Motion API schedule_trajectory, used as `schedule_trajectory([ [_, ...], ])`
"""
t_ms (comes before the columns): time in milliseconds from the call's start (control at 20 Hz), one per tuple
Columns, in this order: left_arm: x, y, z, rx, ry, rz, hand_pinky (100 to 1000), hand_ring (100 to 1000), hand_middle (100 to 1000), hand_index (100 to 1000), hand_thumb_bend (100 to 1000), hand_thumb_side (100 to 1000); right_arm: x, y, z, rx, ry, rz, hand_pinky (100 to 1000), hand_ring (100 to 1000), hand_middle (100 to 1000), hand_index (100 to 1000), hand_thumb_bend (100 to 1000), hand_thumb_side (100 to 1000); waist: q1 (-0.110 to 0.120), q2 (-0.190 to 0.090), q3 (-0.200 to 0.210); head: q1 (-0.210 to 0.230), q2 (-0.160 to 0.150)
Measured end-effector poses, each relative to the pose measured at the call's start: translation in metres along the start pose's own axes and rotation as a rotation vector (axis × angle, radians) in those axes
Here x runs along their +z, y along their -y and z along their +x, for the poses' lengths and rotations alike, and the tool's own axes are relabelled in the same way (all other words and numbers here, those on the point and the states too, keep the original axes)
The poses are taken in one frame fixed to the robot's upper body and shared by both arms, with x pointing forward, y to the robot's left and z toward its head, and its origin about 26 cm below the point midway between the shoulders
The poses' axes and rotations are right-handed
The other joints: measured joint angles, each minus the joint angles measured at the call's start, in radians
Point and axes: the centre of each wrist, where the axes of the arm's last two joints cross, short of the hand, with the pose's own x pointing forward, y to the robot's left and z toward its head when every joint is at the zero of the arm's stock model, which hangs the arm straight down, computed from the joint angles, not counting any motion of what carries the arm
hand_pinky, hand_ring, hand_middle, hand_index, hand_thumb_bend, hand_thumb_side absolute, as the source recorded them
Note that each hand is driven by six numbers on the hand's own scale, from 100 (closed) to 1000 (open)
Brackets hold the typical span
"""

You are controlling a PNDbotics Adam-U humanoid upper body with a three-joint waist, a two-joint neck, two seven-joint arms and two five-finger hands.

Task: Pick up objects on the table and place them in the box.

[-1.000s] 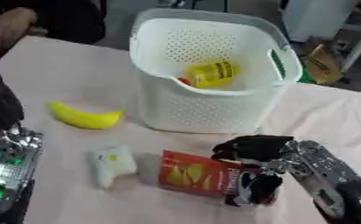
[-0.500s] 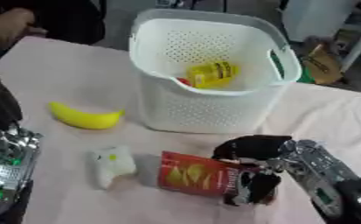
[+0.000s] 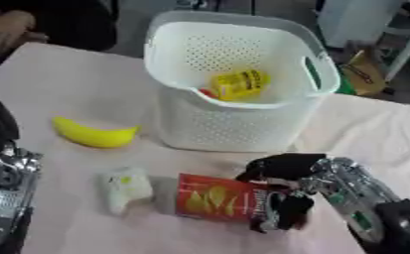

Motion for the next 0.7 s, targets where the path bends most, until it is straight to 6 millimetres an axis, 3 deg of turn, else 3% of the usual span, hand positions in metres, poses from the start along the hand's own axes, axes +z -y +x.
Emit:
schedule_trajectory([
  [550, 0.000, 0.000, 0.000, -0.004, 0.000, 0.002, 784, 836, 889, 950, 100, 1000, 0.007, 0.008, 0.002, -0.023, 0.001, -0.016, 943, 973, 735, 680, 214, 662, 0.003, 0.002, 0.000, -0.001, 0.000],
  [700, 0.000, 0.000, 0.000, -0.006, 0.001, 0.003, 784, 836, 889, 951, 100, 1000, 0.012, 0.012, 0.003, -0.018, 0.001, -0.023, 942, 973, 724, 676, 223, 658, 0.004, 0.002, -0.001, -0.001, 0.000],
])
